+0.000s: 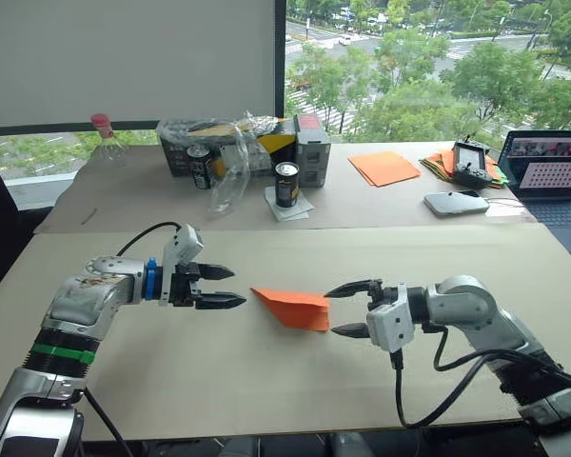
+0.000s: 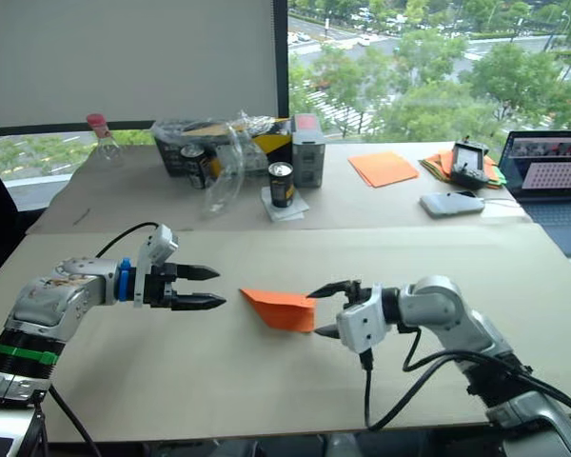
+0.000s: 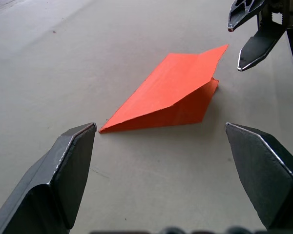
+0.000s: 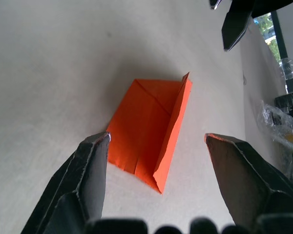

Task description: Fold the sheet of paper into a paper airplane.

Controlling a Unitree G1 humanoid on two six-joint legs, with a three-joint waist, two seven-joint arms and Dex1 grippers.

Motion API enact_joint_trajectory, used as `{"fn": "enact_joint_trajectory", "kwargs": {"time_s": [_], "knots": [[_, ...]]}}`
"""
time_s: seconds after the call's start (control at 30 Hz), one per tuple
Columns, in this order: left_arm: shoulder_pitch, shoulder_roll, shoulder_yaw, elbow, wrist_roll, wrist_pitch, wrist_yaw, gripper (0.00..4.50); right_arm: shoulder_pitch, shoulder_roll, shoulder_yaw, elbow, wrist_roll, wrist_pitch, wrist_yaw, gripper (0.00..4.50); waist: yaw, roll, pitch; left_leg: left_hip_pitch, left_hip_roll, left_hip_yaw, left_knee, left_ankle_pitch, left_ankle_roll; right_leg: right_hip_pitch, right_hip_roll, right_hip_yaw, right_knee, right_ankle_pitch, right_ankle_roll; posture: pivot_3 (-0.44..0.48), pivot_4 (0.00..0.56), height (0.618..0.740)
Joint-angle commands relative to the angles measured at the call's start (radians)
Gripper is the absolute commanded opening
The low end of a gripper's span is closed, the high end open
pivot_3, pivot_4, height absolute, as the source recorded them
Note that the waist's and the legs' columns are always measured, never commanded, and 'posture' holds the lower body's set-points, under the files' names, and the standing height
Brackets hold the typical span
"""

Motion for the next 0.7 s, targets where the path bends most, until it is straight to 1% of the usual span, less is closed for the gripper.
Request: {"fn": "enact_joint_trajectory", "kwargs": {"time_s": [0.03,0.13,0.23,0.43,0.57,0.63,0.7], "knots": [[-0.051,-0.025,0.002,0.019,0.014,-0.052,-0.030,4.50,0.064,0.012,-0.059,-0.168,0.009,0.175,-0.069,3.32,0.005,0.000,0.000,0.000,0.000,0.000,0.000,0.000,0.000,0.000,0.000,0.000,0.000,0.000,0.000,0.000,0.150,0.670],[-0.095,-0.092,-0.013,0.068,0.038,-0.129,-0.031,4.50,0.100,0.060,-0.064,-0.217,-0.062,0.263,-0.145,3.32,0.015,0.000,0.000,0.000,0.000,0.000,0.002,0.000,0.000,0.001,0.000,0.000,0.000,0.000,0.000,0.000,0.150,0.670],[-0.146,-0.143,-0.011,0.126,0.063,-0.167,-0.021,4.50,0.103,0.109,-0.052,-0.233,-0.113,0.319,-0.196,3.32,0.021,0.000,0.000,-0.001,-0.001,0.000,0.005,-0.001,0.001,0.001,0.000,0.000,0.000,0.000,0.000,0.000,0.150,0.670],[-0.179,-0.154,-0.025,0.189,0.114,-0.217,-0.042,4.50,0.088,0.174,-0.009,-0.185,-0.201,0.354,-0.241,3.32,0.019,0.000,0.000,-0.004,-0.001,0.000,0.010,-0.001,0.001,0.001,0.000,-0.001,0.001,0.000,0.000,0.000,0.150,0.670],[-0.174,-0.147,-0.026,0.187,0.130,-0.207,-0.048,4.50,0.088,0.199,-0.006,-0.181,-0.194,0.375,-0.240,2.21,0.018,0.000,0.000,-0.004,-0.001,0.000,0.010,-0.001,0.001,0.000,0.000,-0.001,0.001,0.000,0.000,0.000,0.150,0.670],[-0.165,-0.146,-0.018,0.177,0.132,-0.219,-0.047,4.50,0.086,0.202,-0.006,-0.178,-0.196,0.378,-0.239,1.46,0.018,0.000,0.000,-0.004,-0.001,0.000,0.010,-0.001,0.001,0.000,0.000,-0.001,0.001,0.000,0.000,0.000,0.150,0.670],[-0.173,-0.141,-0.028,0.183,0.149,-0.150,-0.015,4.50,0.084,0.200,-0.007,-0.172,-0.200,0.380,-0.235,0.79,0.019,0.000,0.000,-0.004,-0.001,0.000,0.010,-0.001,0.002,0.000,0.000,-0.001,0.001,0.000,0.000,0.000,0.150,0.670]]}}
